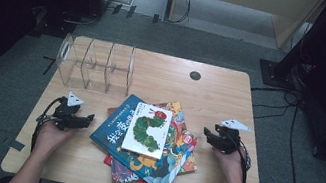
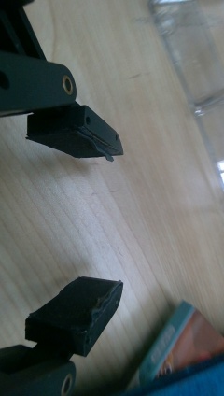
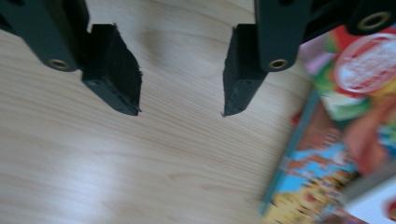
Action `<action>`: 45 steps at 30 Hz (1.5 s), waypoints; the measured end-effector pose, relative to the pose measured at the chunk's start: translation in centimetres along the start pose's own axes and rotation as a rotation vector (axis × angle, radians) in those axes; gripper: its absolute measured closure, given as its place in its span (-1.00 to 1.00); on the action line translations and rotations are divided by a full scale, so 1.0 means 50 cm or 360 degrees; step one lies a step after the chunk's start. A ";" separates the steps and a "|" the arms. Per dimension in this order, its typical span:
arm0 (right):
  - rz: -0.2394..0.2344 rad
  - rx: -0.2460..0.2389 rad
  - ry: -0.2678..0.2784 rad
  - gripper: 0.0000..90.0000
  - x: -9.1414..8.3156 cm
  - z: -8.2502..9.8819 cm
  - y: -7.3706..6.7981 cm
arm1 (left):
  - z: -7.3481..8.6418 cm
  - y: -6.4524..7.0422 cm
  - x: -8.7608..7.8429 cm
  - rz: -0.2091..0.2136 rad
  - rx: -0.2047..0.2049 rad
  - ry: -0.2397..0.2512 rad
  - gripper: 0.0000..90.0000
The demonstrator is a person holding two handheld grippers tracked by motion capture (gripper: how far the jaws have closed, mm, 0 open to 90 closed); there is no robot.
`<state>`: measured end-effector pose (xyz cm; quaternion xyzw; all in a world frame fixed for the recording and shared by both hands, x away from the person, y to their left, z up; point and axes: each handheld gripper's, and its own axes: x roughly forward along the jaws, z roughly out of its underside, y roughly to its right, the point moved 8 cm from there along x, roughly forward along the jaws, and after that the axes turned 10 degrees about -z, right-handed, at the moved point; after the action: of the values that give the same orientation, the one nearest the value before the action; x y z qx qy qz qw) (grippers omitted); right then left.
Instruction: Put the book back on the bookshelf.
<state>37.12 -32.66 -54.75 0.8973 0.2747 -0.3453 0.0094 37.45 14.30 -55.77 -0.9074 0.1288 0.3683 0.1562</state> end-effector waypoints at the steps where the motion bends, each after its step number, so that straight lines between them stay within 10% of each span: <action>1: -0.0069 -0.0039 0.0009 0.27 0.001 -0.011 -0.030 | -0.006 -0.001 -0.010 0.0000 0.0011 0.0023 -0.25; 8: -0.0209 -0.0160 -0.0008 0.53 0.014 -0.026 -0.108 | -0.043 0.036 -0.068 0.0116 0.0038 0.0087 -0.08; 14: -0.0328 -0.0203 -0.0006 0.74 0.022 -0.029 -0.171 | -0.062 0.078 -0.081 0.0381 -0.0013 0.0063 0.00; 25: -0.0343 -0.0197 -0.0004 0.94 0.014 -0.024 -0.186 | -0.084 0.136 -0.085 0.0541 0.0039 0.0072 0.43; 33: -0.0489 -0.0272 -0.0079 1.00 0.039 -0.006 -0.255 | -0.088 0.138 -0.065 0.0623 0.0015 0.0004 0.15; 45: -0.0528 -0.0319 -0.0136 1.00 0.059 -0.003 -0.276 | -0.090 0.139 -0.061 0.0663 -0.0007 -0.0006 -0.22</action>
<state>32.10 -19.47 -54.11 0.8188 0.4512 -0.3509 0.0533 35.76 6.59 -51.87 -0.8607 0.3125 0.3947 0.0749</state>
